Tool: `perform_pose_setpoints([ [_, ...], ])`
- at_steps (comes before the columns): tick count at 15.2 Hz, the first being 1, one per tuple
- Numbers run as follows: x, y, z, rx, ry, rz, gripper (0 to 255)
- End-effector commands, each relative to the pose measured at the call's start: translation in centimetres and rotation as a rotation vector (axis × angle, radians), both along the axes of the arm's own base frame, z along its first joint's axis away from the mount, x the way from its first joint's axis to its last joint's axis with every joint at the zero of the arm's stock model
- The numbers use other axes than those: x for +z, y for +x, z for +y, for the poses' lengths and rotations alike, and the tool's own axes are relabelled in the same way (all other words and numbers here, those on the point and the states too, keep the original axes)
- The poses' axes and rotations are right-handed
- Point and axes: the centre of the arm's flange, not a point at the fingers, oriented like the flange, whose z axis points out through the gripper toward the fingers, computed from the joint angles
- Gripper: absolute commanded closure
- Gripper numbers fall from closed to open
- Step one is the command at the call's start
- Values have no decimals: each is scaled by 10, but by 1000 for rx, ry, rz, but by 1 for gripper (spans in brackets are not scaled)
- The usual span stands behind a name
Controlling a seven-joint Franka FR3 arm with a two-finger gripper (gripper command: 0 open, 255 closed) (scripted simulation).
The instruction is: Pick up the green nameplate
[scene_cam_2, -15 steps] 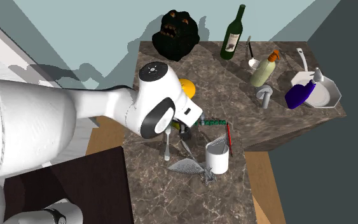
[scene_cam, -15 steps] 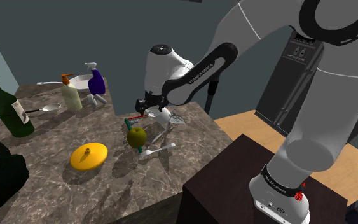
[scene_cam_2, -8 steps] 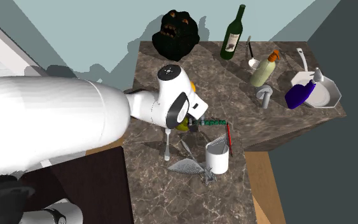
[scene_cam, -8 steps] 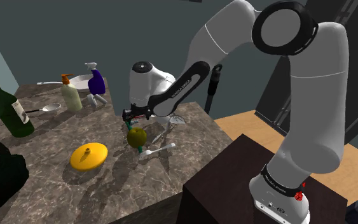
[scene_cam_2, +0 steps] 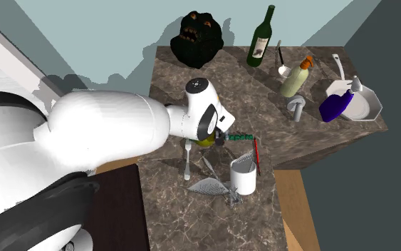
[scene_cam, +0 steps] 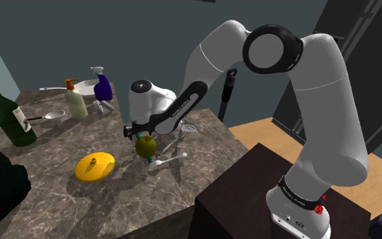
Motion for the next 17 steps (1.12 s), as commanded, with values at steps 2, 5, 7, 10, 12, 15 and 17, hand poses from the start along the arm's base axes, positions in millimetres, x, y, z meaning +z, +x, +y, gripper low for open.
perform_pose_setpoints([
  [2, -18, 0, -1, 0, 0, 0, 0],
  [5, -26, 0, -1, 0, 0, 0, 0],
  [7, -26, 0, -1, 0, 0, 0, 255],
  [10, -26, 1, -1, 0, 0, 0, 255],
  [12, -26, 1, -1, 0, 0, 0, 255],
  [15, -26, 0, -1, 0, 0, 0, 255],
  [17, -15, 0, -1, 0, 0, 0, 255],
])
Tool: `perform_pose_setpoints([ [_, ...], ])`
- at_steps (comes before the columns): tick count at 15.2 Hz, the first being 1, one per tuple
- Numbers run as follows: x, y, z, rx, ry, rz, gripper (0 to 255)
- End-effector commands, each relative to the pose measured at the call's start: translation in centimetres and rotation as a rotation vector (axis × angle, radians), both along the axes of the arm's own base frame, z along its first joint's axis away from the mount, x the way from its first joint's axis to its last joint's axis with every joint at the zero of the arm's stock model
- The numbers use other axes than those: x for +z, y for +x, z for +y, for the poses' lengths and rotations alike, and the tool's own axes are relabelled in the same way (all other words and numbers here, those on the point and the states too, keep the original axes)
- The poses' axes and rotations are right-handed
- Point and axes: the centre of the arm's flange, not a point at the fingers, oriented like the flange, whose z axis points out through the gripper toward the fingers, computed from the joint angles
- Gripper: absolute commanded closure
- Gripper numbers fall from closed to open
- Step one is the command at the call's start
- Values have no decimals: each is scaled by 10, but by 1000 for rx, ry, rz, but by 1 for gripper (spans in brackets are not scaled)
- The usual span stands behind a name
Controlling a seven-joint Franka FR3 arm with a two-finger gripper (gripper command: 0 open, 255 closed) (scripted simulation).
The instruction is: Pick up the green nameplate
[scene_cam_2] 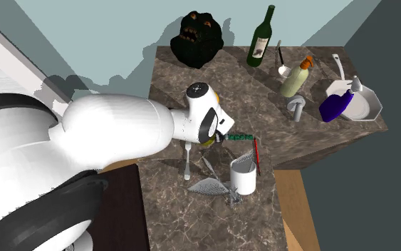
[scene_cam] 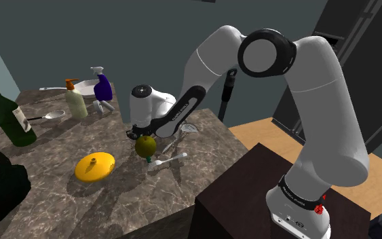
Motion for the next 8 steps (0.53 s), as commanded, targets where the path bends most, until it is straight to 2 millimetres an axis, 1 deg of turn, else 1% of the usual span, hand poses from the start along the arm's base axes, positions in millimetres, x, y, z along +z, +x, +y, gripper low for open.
perform_pose_setpoints([
  [1, 9, -1, 0, 0, 0, 0, 255],
  [8, 46, -1, 0, 0, 0, 0, 255],
])
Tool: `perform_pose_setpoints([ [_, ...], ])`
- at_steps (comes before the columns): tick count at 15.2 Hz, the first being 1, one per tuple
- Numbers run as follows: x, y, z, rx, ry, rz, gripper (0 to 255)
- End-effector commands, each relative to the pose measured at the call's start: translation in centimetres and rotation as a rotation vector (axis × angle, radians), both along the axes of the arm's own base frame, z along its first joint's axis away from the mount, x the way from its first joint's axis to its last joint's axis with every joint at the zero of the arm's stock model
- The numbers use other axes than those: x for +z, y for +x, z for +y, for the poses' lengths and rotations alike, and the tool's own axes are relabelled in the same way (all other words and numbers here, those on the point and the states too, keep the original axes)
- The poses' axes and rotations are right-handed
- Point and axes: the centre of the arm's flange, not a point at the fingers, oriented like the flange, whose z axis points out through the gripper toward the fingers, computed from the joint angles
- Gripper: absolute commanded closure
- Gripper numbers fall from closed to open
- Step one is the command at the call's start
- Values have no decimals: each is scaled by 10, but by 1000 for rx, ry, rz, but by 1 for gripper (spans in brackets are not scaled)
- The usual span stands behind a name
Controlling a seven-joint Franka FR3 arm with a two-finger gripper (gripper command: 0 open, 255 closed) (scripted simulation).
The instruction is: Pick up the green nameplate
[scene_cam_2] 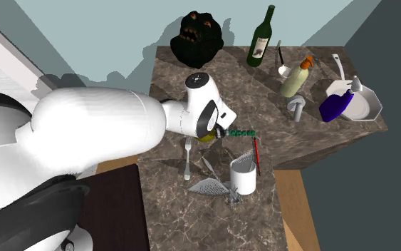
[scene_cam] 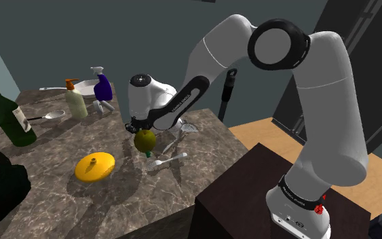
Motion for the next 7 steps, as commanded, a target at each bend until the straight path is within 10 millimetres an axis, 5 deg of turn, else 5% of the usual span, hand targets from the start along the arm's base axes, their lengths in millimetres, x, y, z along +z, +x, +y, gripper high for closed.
perform_pose_setpoints([
  [1, 10, -1, 0, 0, 0, 0, 255],
  [7, 32, -1, 0, 0, 0, 0, 255],
])
